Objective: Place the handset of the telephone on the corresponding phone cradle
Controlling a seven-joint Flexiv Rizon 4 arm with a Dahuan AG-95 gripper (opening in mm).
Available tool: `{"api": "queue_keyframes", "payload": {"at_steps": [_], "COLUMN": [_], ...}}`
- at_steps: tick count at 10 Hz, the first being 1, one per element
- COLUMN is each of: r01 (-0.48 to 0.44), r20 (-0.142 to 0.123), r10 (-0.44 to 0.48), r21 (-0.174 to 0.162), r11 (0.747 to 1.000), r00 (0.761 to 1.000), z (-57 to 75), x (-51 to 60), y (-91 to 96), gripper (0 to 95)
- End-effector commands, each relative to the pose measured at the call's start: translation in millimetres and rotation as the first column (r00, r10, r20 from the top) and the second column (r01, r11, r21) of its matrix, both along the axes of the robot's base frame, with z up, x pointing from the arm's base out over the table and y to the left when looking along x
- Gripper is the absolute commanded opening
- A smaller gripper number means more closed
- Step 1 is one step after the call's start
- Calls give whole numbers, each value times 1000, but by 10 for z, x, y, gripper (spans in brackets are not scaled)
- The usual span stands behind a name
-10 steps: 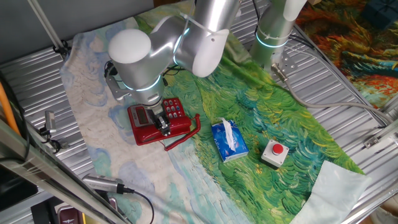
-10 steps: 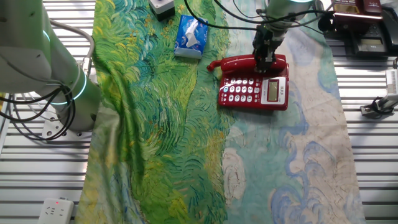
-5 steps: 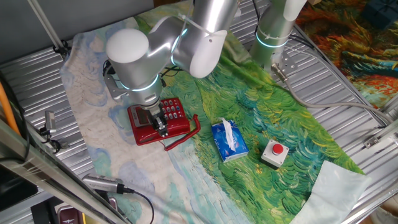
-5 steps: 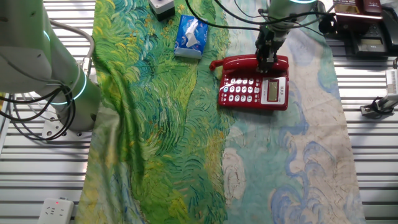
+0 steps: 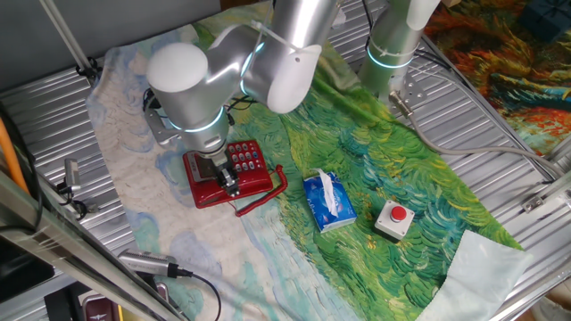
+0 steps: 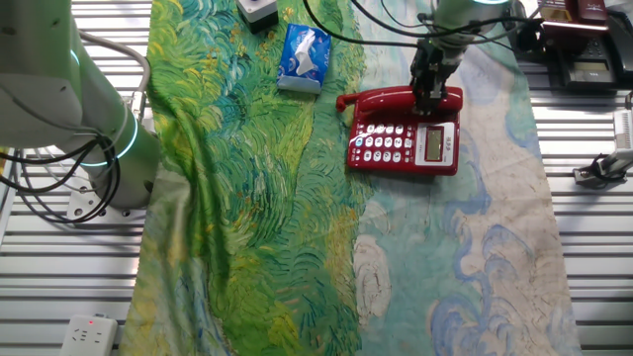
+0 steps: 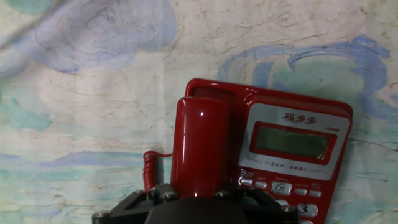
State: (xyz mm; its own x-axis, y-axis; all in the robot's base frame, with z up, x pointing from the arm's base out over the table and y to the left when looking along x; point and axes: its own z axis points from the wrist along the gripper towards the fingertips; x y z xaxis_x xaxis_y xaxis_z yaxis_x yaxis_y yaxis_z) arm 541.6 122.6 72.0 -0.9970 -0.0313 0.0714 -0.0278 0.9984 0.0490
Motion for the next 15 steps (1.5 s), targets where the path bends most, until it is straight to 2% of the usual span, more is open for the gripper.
{"api": "queue_keyframes", "payload": {"at_steps": [1, 2, 3, 4, 5, 6, 10, 15], "r01": [-14, -34, -65, -50, -12, -1, -1, -3], "r20": [5, 5, 4, 6, 8, 8, -2, -1], "r10": [14, 34, 66, 51, 12, 1, 1, 3], "r21": [-9, -27, -66, -59, -18, -1, 4, 3], "r11": [1000, 999, 996, 997, 1000, 1000, 1000, 1000], "r00": [1000, 999, 998, 999, 1000, 1000, 1000, 1000], "z": [-34, -38, -39, -36, -27, -20, 64, 86], "x": [-33, -40, -41, -42, -38, -25, 64, 106], "y": [-3, -3, -3, -3, -3, -3, 2, 5], "gripper": [0, 0, 0, 0, 0, 0, 0, 0]}}
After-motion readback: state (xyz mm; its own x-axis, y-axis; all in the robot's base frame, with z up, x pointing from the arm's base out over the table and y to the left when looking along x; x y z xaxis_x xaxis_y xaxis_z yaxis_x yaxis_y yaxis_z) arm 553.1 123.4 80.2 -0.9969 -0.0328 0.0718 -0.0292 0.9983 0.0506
